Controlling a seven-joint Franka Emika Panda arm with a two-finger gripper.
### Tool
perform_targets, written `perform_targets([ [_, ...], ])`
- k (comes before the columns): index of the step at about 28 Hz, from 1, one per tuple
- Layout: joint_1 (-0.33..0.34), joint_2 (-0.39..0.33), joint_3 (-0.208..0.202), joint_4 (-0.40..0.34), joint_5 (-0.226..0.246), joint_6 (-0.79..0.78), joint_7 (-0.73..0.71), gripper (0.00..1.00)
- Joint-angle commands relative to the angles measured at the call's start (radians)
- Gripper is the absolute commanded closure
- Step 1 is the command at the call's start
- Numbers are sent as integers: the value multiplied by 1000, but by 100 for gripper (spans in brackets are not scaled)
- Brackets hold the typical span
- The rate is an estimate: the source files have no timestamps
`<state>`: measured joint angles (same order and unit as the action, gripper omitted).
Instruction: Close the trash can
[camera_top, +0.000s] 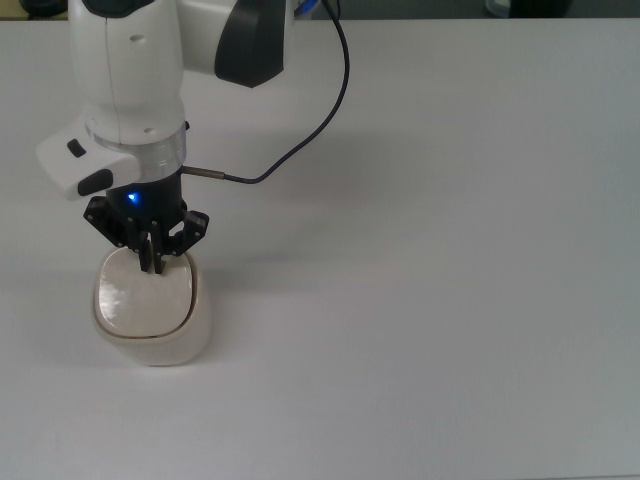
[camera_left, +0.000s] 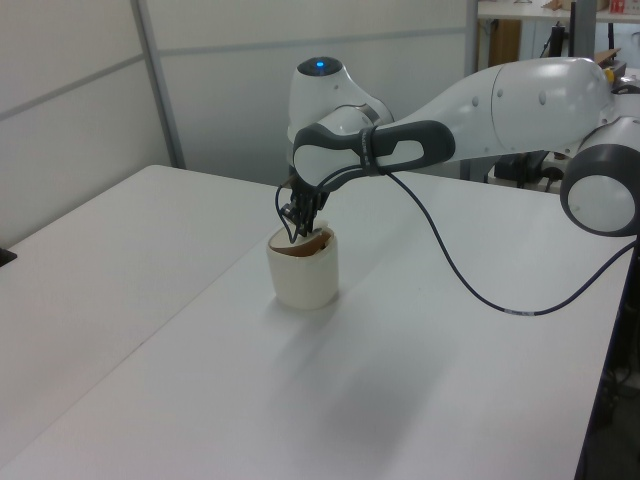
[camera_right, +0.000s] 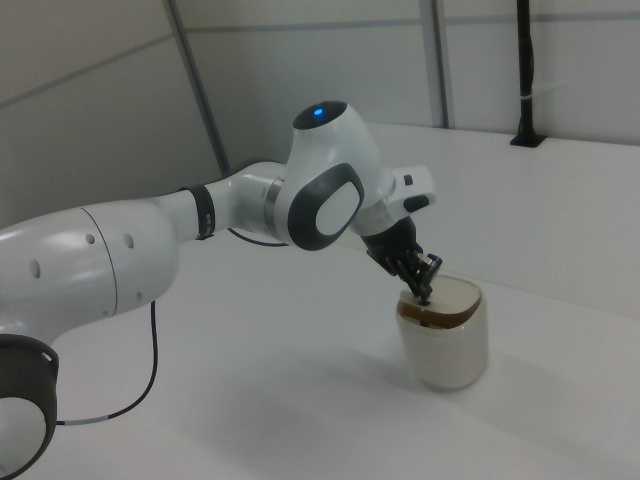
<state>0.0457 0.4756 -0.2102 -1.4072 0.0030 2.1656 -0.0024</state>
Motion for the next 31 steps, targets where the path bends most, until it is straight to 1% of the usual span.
perform_targets([
  [1,2,-17,2,-32,-6,-41,-33,85],
  [5,2,-12,3,-41,-6,-66,-65,85],
  [15,3,-3,5,-62,-6,-66,-70,85],
  [18,3,12,5,-65,-6,-66,-70,87],
  [22,3,32,6,-67,-6,-66,-70,87],
  [26,5,37,8,-67,-4,-66,-68,87],
  [29,5,29,8,-55,18,-66,-62,87],
  [31,5,21,8,-36,32,-66,-60,85],
])
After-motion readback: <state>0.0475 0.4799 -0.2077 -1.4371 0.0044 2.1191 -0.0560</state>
